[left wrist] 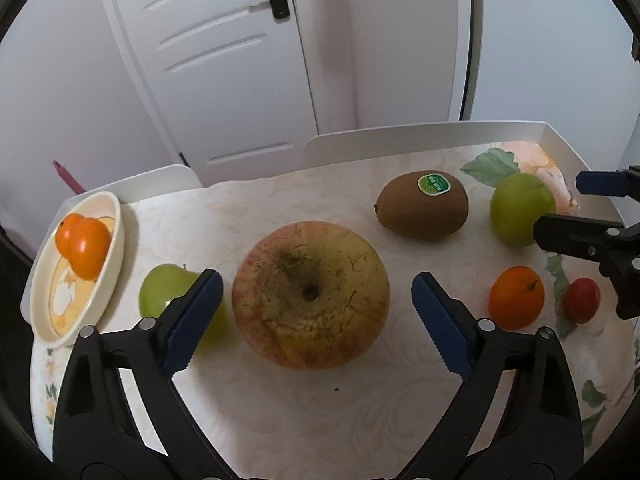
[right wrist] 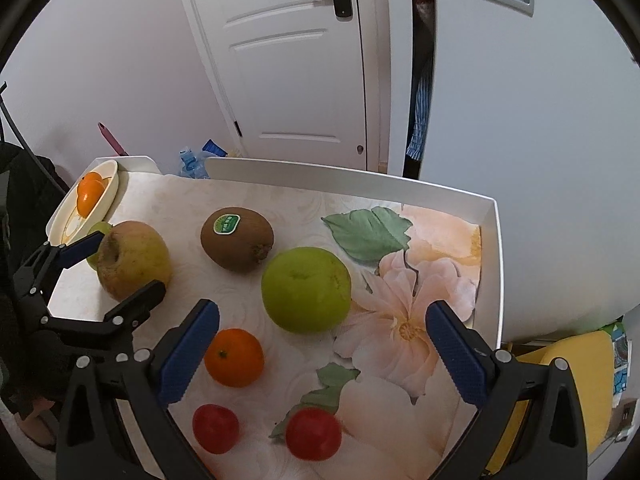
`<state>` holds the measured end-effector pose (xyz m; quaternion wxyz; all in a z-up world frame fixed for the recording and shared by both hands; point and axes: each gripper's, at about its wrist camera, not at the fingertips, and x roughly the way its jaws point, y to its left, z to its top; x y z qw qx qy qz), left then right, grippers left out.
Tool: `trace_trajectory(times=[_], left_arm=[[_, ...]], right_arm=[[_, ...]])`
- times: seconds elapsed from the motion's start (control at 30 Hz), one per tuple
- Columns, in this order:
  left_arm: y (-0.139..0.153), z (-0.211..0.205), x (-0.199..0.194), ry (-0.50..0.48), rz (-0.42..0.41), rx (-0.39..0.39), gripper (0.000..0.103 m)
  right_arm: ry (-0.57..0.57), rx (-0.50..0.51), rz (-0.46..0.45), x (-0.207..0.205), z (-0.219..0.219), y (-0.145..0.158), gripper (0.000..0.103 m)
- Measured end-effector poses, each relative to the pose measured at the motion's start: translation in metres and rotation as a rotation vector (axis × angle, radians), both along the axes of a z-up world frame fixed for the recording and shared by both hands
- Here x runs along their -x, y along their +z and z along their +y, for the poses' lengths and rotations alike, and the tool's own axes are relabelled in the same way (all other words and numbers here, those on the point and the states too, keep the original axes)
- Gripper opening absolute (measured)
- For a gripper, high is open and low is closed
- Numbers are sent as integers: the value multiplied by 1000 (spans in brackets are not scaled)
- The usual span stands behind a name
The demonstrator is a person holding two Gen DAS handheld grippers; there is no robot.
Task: Organize fruits
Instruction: 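Grasp the large brown apple with the left tool while the right tool grasps the green apple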
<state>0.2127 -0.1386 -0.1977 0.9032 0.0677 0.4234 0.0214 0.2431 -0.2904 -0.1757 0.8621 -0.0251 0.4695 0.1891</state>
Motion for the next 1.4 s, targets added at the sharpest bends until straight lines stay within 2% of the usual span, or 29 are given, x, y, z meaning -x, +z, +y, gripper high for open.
trace_trajectory(times=[0.07, 0.2, 0.3, 0.43, 0.53, 0.77, 1.0, 1.13, 1.4], left_arm=[[-3, 1, -1, -2, 9, 2, 92], [-6, 3, -4, 14, 11, -20, 81], [-6, 6, -4, 10, 16, -5, 81], [-6, 2, -2, -9, 20, -41, 81], [-5, 2, 0, -12, 22, -36, 81], [-3, 4, 9, -15, 29, -25, 81], [-3, 6, 15, -11, 34, -15, 81], [-2, 7, 16, -11, 36, -12, 81], [9, 13, 24, 4, 12, 11, 81]], right_arm=[[1, -3, -1, -2, 0, -2, 99], [6, 0, 6, -8, 2, -6, 96], [15, 0, 12, -11, 5, -9, 92], [26, 1, 28, -14, 8, -15, 83], [32, 0, 36, -15, 11, -17, 76], [33, -6, 46, -19, 13, -22, 67], [25, -16, 49, -21, 14, -25, 62], [29, -25, 55, -21, 14, -26, 50], [31, -18, 36, -12, 14, -17, 50]])
